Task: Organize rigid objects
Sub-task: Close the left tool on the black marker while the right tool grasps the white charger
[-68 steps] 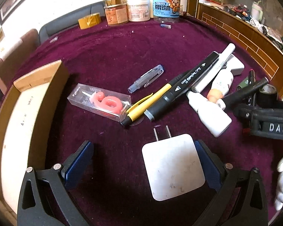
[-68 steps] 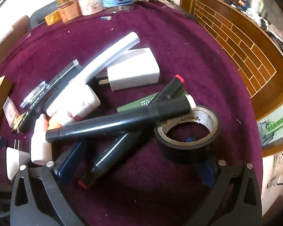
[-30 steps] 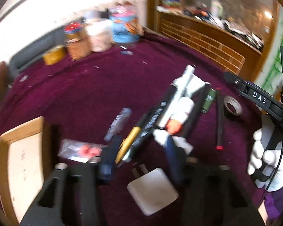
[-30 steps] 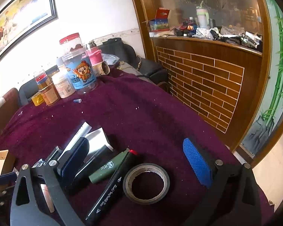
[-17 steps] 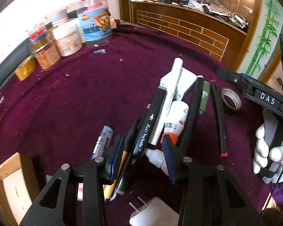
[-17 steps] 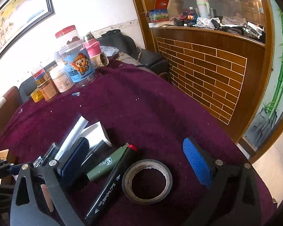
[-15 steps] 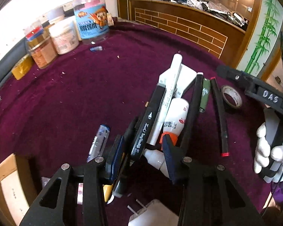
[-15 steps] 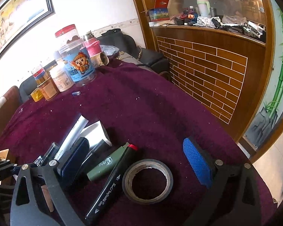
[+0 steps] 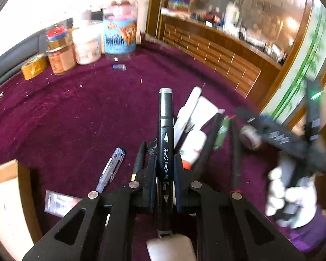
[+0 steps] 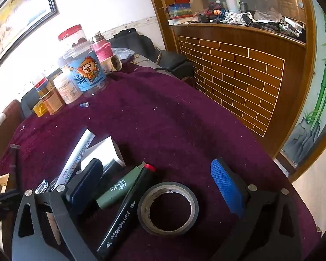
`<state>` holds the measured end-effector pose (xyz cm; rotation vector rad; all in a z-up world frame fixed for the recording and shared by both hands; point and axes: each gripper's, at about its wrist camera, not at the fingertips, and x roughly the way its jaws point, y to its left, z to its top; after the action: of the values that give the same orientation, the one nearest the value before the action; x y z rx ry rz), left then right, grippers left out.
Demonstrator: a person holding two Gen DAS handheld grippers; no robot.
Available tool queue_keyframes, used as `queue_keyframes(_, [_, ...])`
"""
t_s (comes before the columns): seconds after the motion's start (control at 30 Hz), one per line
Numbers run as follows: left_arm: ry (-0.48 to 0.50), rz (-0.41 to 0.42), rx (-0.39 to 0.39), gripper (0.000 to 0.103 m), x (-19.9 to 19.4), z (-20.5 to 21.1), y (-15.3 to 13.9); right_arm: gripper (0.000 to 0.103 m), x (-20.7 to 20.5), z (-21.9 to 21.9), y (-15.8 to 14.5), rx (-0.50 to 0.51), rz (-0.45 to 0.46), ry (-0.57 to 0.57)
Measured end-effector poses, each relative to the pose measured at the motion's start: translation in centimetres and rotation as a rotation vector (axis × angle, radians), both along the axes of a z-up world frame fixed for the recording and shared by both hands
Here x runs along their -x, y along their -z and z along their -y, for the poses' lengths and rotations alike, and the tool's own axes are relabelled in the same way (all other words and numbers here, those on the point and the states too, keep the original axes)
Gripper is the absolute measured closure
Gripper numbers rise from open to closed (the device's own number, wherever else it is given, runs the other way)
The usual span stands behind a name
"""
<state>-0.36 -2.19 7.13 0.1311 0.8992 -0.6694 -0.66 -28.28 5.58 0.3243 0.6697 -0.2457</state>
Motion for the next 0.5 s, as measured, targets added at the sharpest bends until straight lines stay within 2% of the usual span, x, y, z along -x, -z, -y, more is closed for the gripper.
queue_keyframes(0.17, [-0.050, 0.035, 0.135, 0.092, 3.3, -3.5, -3.6, 0.003, -0.1, 0.0, 0.1, 0.003, -0.008, 0.008])
queue_keyframes(0.37, [-0.162, 0.104, 0.304, 0.092, 8.3, -10.3, -7.4, 0.003, 0.6, -0.6, -0.6, 0.004, 0.023, -0.014])
queue_keyframes(0.47, [-0.225, 0.119, 0.351, 0.092, 10.3, -13.9, -8.0, 0.003, 3.5, -2.9, -2.8, -0.077, 0.062, -0.123])
queue_keyframes(0.5, [-0.248, 0.123, 0.353, 0.092, 11.0, -15.0, -8.1, 0.003, 5.1, -4.7, -3.9, -0.105, 0.085, -0.203])
